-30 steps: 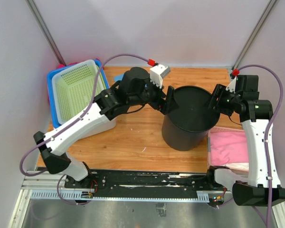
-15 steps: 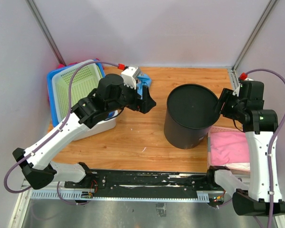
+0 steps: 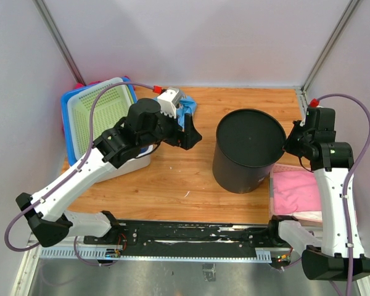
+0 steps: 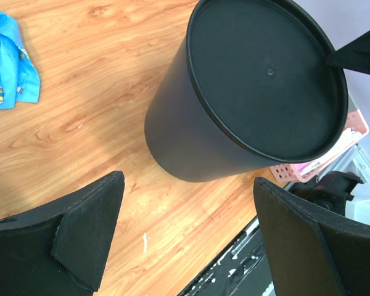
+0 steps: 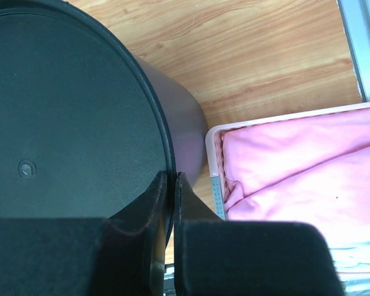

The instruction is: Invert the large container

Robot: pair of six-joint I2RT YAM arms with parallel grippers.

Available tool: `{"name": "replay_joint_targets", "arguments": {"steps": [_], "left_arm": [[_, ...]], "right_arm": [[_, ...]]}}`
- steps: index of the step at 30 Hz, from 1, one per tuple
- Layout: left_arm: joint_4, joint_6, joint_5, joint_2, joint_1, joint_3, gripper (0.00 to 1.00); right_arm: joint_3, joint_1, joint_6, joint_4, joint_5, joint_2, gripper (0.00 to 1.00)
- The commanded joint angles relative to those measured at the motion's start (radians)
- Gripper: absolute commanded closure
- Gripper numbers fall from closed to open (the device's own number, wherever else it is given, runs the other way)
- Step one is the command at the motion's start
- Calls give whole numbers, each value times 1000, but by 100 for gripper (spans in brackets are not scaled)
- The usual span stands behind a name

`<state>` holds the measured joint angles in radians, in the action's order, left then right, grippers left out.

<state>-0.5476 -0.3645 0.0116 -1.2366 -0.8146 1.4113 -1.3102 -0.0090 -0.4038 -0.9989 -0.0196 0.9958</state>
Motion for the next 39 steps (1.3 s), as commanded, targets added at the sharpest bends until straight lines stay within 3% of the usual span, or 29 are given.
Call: {"name": "replay_joint_targets", "arguments": {"steps": [1,11,17,23,35,39], "left_arm": [[41,6,-11,38,3,-26,10],[53,29,13,36,5,-7,9],[14,42,-7,59,5,1,9],[-10,42,-56,111,5,-34,7],[-70,13,-96,88,6,-31,6],[-67,3,-94,97,6,-41,6]], "right_arm": [[-25,7,-16,28,-26,31,99],[-244,-13,-111,250,-161,334,99],[-508,-93,-189,260,-250,604,99],[-698,-165,-247,235,-406,757,99],[-802,-241,-372,275,-602,898,99],[-767,-251,-386,395,-594,909,99]]}}
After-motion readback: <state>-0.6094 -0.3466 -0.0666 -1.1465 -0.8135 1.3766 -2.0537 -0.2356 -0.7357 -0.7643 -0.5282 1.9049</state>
